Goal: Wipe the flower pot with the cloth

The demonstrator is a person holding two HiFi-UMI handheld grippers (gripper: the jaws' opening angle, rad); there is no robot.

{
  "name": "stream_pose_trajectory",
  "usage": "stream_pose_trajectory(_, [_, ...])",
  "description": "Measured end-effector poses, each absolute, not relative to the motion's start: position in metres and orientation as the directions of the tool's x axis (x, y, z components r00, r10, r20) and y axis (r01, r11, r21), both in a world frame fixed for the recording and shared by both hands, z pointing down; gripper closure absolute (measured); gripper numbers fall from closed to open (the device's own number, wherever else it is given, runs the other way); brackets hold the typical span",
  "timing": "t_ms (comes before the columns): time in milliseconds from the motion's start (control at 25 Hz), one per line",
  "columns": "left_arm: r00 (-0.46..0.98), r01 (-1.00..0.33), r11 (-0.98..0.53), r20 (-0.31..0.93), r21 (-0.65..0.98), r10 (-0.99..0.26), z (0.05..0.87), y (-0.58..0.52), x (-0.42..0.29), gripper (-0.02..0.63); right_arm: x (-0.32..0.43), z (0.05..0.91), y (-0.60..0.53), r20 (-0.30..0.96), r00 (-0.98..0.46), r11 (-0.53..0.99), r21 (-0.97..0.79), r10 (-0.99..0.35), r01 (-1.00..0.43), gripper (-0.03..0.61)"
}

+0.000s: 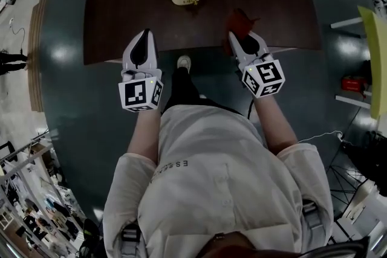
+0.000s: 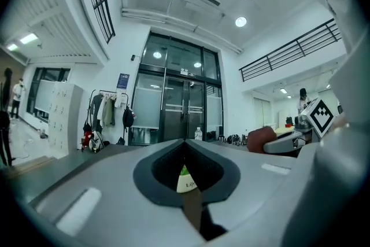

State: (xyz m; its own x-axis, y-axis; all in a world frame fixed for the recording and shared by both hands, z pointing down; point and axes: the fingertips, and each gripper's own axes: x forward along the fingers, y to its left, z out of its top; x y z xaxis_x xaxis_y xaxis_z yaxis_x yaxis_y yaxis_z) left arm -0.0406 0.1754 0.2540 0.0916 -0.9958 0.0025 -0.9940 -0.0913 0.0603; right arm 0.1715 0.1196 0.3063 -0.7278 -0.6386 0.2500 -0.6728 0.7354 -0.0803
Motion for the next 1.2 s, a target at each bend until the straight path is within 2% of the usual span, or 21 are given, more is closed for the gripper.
stream_pose_trajectory(480, [0.051, -0.998, -0.051, -0.005, 0.027, -0.999, 0.238, 0.269, -0.001, 0.603, 0.206, 0.298, 0.203, 0.233, -0.743, 0.748, -0.086, -0.627, -0.658, 0.528])
stream_pose_trajectory(1200, [0.073, -0.997, -0.073, 0.004, 0.041, -0.997, 0.243, 0.277, 0.011, 0.603, 0.215, 0.294, 0.208, 0.213, -0.713, 0.719, -0.063, -0.668, -0.692, 0.531])
